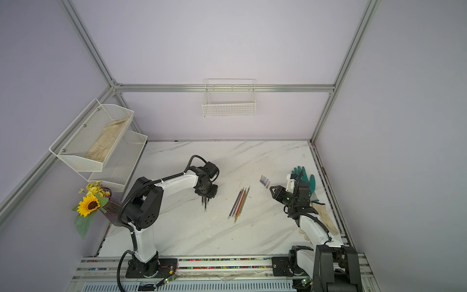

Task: Remove the protective cover of the pencils
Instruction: Pick up the pencil from the center of the board.

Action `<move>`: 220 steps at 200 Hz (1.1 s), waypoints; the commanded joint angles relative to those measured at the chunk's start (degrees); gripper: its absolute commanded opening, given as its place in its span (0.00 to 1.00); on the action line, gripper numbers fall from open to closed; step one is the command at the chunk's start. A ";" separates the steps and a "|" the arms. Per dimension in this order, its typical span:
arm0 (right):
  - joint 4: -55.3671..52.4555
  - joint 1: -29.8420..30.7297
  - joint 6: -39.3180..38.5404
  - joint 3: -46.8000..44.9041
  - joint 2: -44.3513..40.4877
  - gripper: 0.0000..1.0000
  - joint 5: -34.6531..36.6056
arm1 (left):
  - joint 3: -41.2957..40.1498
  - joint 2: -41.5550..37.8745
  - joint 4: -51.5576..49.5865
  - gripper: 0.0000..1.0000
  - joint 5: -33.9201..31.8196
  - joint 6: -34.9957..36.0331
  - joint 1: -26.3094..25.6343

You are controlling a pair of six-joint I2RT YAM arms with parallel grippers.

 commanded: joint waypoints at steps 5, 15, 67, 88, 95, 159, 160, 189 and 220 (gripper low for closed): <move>1.55 0.03 -0.89 0.13 -0.01 0.37 -0.72 | -1.98 -0.20 1.29 0.24 0.45 -0.59 0.05; 1.56 0.03 -0.87 0.05 0.00 0.37 -0.66 | -1.98 -0.18 1.28 0.24 0.28 -0.57 0.07; 1.64 0.03 -0.84 0.16 0.10 0.37 -0.78 | -1.47 1.22 0.59 0.22 -0.35 -0.49 0.01; 1.64 0.03 -0.88 0.21 0.15 0.37 -0.81 | -1.20 1.96 0.34 0.21 -0.26 -0.36 0.02; 1.64 0.03 -0.88 0.18 0.10 0.37 -0.75 | -1.12 2.16 0.37 0.19 -0.09 -0.33 0.01; 1.69 0.03 -0.93 0.32 0.88 0.37 -0.87 | -0.61 2.12 0.11 0.08 1.91 -0.06 0.06; 1.66 0.03 -0.95 0.32 0.89 0.37 -0.89 | -0.59 2.07 0.09 0.08 1.97 -0.07 0.04; 1.57 0.03 -0.98 0.51 1.26 0.37 -0.65 | -0.24 0.08 0.14 0.05 3.15 0.27 0.00; 1.39 0.03 -0.97 0.55 1.08 0.37 -0.31 | 0.69 -2.83 -0.09 0.03 5.99 0.71 -0.04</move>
